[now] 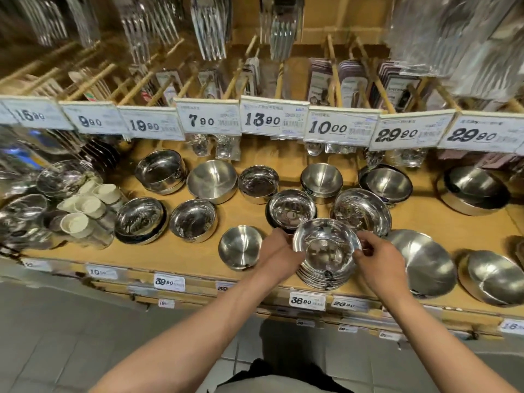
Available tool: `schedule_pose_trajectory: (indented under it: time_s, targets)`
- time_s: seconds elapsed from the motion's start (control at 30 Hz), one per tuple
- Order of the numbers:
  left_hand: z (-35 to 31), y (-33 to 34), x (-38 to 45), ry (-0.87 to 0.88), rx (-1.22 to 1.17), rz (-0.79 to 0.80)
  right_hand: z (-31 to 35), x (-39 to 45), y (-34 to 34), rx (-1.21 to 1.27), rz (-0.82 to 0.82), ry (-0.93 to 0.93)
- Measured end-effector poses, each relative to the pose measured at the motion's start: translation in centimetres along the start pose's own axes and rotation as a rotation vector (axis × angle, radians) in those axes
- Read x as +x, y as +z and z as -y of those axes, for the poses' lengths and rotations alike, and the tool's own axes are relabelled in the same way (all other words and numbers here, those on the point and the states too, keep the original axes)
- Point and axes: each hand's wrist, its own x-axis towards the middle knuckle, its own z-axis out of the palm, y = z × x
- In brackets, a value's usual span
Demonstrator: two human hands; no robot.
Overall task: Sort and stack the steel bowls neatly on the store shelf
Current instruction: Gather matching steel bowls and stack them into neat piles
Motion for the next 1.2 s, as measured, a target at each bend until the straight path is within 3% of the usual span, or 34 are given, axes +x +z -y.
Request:
schedule_pose_trajectory:
  time_s: [0.53,0.77,0.93,1.2]
  targets:
    - [-0.6,0.6,-2.2,0.109,0.102,-0.184,-0.1,0.2,-2.0,0.080,0.157,-0.074]
    - [4.0,-6.9,-4.4,-0.002,-0.088,-0.288,4.3,-0.4,-2.0,0.106,0.092,-0.211]
    - [10.1,-14.9,-4.9,-0.167,-0.243,-0.353,9.5,-2.0,2.4,0.237,0.223,-0.264]
    - [19.5,-24.1,-0.3,-0.234,-0.239,-0.297,18.6,-5.3,15.0,0.226,0.473,-0.057]
